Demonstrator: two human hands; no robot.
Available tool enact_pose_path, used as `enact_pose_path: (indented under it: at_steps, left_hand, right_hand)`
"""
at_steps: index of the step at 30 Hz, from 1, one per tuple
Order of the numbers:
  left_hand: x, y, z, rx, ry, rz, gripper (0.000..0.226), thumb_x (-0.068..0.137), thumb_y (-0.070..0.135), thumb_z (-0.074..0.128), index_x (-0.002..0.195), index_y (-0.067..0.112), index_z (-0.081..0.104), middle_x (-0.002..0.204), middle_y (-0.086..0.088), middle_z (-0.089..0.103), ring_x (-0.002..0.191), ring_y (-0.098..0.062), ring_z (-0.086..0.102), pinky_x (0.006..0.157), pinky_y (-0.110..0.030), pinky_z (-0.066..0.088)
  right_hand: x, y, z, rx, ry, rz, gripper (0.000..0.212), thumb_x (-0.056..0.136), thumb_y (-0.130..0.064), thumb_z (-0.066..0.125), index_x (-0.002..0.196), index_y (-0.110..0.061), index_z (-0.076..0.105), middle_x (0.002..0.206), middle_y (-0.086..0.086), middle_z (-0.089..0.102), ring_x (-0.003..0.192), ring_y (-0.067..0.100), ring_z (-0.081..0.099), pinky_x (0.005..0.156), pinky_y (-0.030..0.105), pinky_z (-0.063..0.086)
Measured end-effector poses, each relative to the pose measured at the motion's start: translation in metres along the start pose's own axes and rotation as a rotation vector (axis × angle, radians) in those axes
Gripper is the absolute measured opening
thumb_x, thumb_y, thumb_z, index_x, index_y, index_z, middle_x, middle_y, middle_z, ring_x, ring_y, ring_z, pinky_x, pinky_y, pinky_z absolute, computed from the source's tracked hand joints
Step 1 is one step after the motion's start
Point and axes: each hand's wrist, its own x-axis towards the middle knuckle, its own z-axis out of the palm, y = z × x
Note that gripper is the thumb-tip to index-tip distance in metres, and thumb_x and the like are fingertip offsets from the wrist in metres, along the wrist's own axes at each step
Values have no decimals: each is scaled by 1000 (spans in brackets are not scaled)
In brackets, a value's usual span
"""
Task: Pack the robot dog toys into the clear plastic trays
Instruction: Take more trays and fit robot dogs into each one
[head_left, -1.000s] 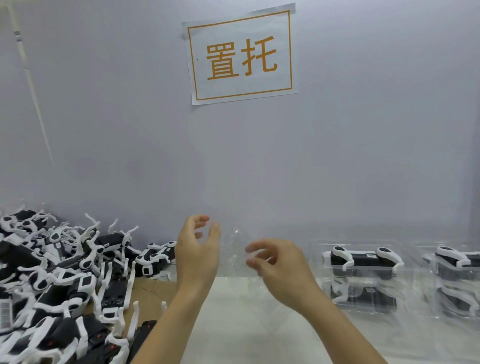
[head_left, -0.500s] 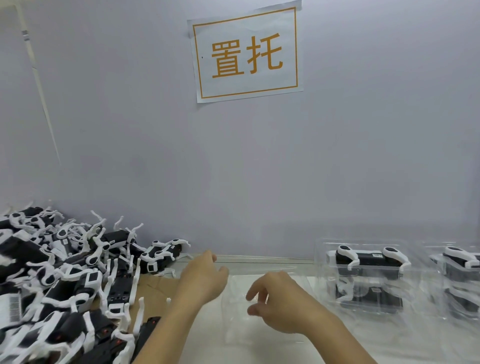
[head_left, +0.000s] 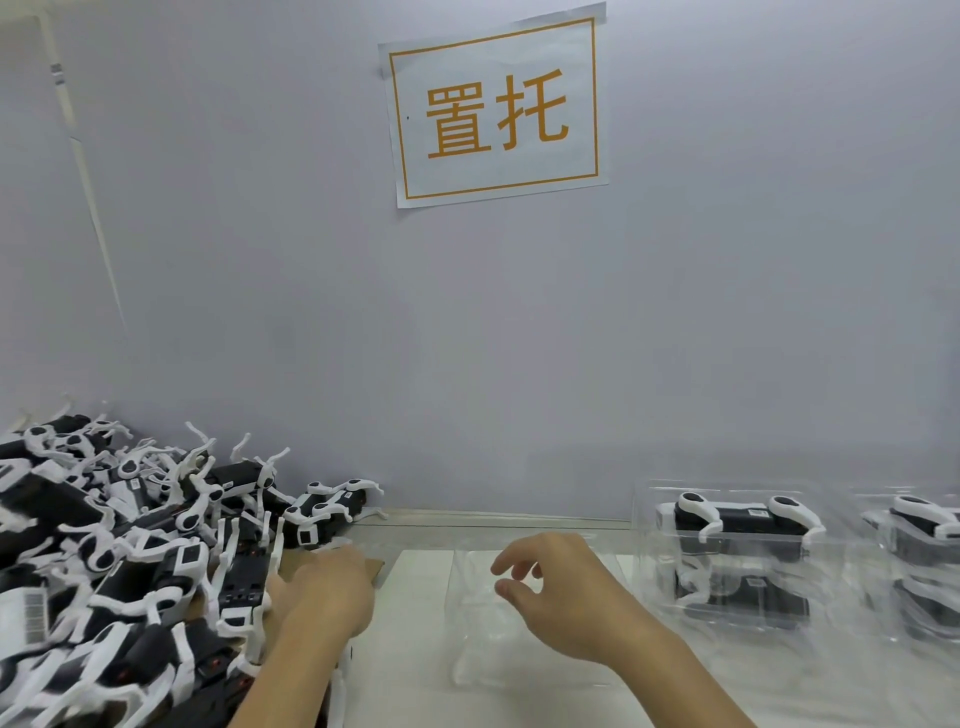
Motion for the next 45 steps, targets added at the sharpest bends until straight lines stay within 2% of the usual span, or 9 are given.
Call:
enact_pose_path:
  at_steps: [9,14,19,23,29,33,37,41,45]
  left_hand:
    - [-2,10,-27,-441,473,156,22,93,11,52,100,26,66,101,2,69,95,-23,62,78,-33,43]
    - [-7,20,-40,-1095,769,157,17,95,7,58,93,20,70,87,3,70,83,-20,64,69,-31,46]
    - [-9,26,-41,-1692,578,85,18,98,5,57,90,19,65,93,-3,71,85,-22,73,71,-29,58]
    - [-20,41,-41,-1920,239,70,8,99,10,57,102,11,64,96,-10,71,74,-22,74,69,-39,60]
    - [-32,54,-38,-1992,-208,127,22,98,21,59,117,10,64,110,-20,71,84,-33,72,61,-39,59]
    - [-36,60,-37,-1948,-327,385,24,100,29,55,109,18,74,111,-14,72,103,-27,69,87,-44,52]
    - [-38,63,-39,-1896,-497,448,42,92,48,60,114,15,73,106,-6,74,97,-23,72,88,-43,56]
    - [-37,64,-38,-1850,-415,280,41,99,42,48,116,14,71,125,-10,66,107,-28,63,93,-50,50]
    - [-44,67,-46,-1779,-100,448,29,99,45,49,116,30,67,125,6,65,115,-15,61,97,-41,49]
  right_hand:
    - [2,1,2,25,52,-25,19,97,-39,56,112,-38,66,103,-20,59,104,-2,50,91,21,44]
    - [1,-3,1,31,112,-76,26,99,-37,53,124,-43,57,109,-23,53,107,-5,42,92,16,34]
    - [2,-11,0,64,142,-181,51,97,-38,59,139,-54,34,116,-29,47,110,-8,40,95,16,34]
    - [3,-20,-2,229,184,-279,69,88,-33,72,136,-58,29,116,-39,51,112,-13,45,87,4,36]
    - [4,-27,-10,300,396,-376,61,82,-41,76,131,-59,43,123,-29,53,115,-2,53,85,7,40]
    - [4,-34,-12,349,437,-406,47,88,-48,63,132,-52,47,134,-22,49,131,5,45,100,17,38]
    - [5,-33,-15,486,478,-365,33,98,-37,58,129,-42,48,122,-15,59,116,9,58,91,24,50]
    - [6,-24,-18,680,539,-257,24,100,-34,53,119,-49,50,102,-13,68,98,3,64,75,13,50]
    - [9,-12,-14,563,596,-123,24,97,-36,57,120,-42,53,100,-6,64,91,7,58,76,23,46]
